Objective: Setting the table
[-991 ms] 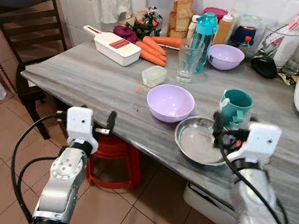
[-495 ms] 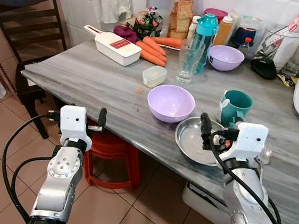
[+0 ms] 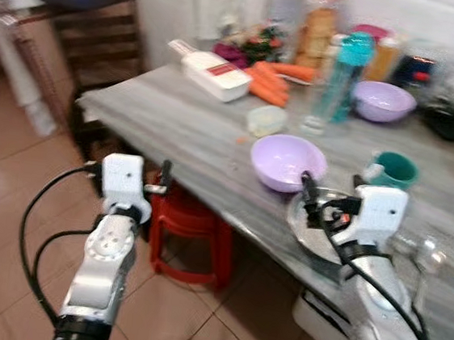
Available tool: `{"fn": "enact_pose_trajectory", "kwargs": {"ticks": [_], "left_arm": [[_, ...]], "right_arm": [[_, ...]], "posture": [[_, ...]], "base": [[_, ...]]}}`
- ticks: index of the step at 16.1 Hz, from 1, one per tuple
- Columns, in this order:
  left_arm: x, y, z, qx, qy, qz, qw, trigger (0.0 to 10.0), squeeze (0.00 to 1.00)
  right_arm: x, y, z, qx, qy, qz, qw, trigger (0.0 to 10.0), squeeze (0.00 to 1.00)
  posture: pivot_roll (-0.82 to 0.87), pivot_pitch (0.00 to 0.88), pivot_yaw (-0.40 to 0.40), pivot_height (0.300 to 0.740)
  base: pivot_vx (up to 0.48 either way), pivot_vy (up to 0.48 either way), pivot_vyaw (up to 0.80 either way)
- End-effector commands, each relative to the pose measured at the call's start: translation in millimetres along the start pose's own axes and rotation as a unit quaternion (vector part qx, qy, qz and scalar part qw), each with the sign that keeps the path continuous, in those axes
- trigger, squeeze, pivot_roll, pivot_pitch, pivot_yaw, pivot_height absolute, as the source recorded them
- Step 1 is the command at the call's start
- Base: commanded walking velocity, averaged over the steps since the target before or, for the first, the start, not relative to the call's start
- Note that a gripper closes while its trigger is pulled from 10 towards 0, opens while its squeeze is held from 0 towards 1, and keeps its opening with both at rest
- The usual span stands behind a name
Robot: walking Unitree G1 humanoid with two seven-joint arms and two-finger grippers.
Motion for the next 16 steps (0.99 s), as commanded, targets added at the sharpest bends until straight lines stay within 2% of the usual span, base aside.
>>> {"fn": "enact_pose_trajectory", "kwargs": {"ticks": [1,6,8,12,16], "left_arm": [[5.4,-1.5,0.4,-0.001,-0.001,0.012,1.000,10.0,0.00],[1.0,-4.3,-3.4,0.000,-0.004,0.009,1.000,10.0,0.00],[0.5,-6.0,-3.5,0.000,-0.005,0.007,1.000,10.0,0.00],[-0.6,-8.5,-3.6,-0.001,-0.006,0.005,1.000,10.0,0.00],[-1.0,-9.4,-5.2,0.001,-0.007,0.006,1.000,10.0,0.00]], "right_arm": [[4.3,-1.9,8.2,-0.015,-0.005,0.011,1.000,10.0,0.00],[3.6,-6.2,11.2,-0.025,-0.009,0.017,1.000,10.0,0.00],[2.3,-6.9,11.6,-0.027,-0.022,0.008,0.999,10.0,0.00],[3.9,-8.0,11.4,-0.028,-0.021,0.012,0.999,10.0,0.00],[4.5,-8.3,12.8,-0.031,-0.022,0.016,0.999,10.0,0.00]], "posture": [[-0.03,0.000,0.021,0.740],[-0.03,0.000,0.021,0.740],[-0.04,0.000,0.028,0.740],[-0.04,0.000,0.034,0.740],[-0.04,0.000,0.034,0.740]], "base": [[0.000,0.000,0.80],[0.000,0.000,0.80],[0.000,0.000,0.00],[0.000,0.185,0.00],[0.000,0.305,0.80]]}}
Point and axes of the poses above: a point about 5 cm out from each wrist's last joint towards the gripper, its own y axis pointing back from the gripper into the wrist, its own z axis along the axis of the wrist's last joint, x = y × z, the point moved 3 cm from there along -y, pointing out of the wrist towards the gripper, and after that the axes turned 7 degrees about y, right-handed, at the moved point
